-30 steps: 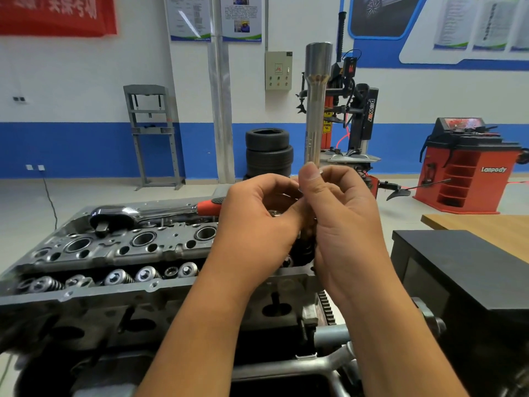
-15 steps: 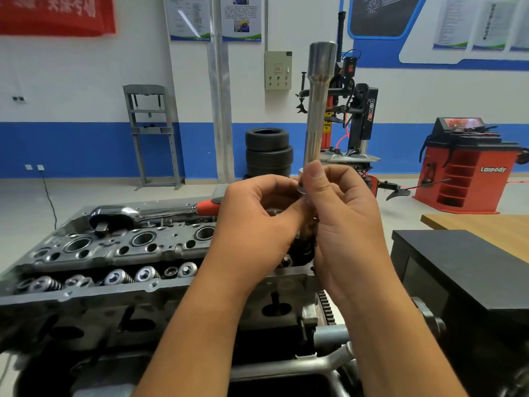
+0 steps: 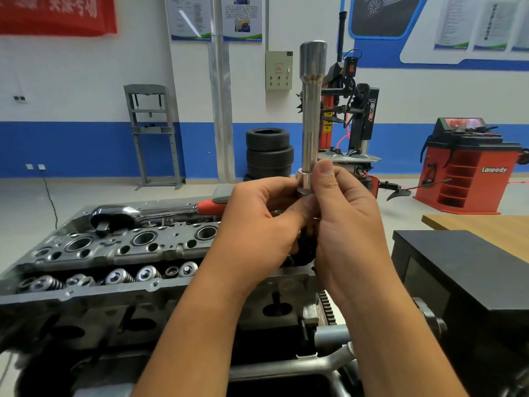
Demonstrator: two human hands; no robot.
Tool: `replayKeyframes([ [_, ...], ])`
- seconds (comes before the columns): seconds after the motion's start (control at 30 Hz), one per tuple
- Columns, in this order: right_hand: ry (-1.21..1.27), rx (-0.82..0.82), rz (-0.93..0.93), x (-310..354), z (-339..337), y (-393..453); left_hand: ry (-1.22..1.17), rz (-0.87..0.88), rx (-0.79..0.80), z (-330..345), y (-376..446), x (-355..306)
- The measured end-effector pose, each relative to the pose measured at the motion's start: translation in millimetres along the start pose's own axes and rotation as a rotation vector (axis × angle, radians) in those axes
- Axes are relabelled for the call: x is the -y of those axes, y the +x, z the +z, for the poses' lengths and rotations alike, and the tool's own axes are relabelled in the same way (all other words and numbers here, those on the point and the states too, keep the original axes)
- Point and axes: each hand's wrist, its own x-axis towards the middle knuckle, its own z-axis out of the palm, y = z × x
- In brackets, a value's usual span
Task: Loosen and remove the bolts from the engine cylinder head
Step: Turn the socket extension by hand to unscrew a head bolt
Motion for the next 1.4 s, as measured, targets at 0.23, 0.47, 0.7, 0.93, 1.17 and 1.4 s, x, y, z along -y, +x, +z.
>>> replayKeyframes([
  [0.23, -0.004, -0.006, -0.035, 0.4, 1.6, -1.3, 0.104, 0.024, -0.11, 0.4, 1.4, 4.1],
  [0.47, 0.005, 0.02, -0.01, 2.5, 0.7, -4.4, -0.014, 0.012, -0.01, -0.6, -1.2, -0.2],
  [0.7, 0.045, 0.005, -0.025, 1.5, 0.4, -2.6, 0.061, 0.012, -0.071, 1.3, 2.4, 2.8],
  [0.93, 0.018, 0.022, -0.005, 0.4, -1.1, -2.9, -0.003, 0.013, 0.004, -0.3, 0.9, 1.4],
  [1.17, 0.008, -0.021, -0.036, -0.5, 1.0, -2.6, 0.064, 0.028, -0.071, 0.5, 2.0, 4.5],
  [1.4, 0.022, 0.015, -0.002, 1.7, 1.3, -3.0, -0.053, -0.007, -0.056, 0.3, -0.1, 0.5],
])
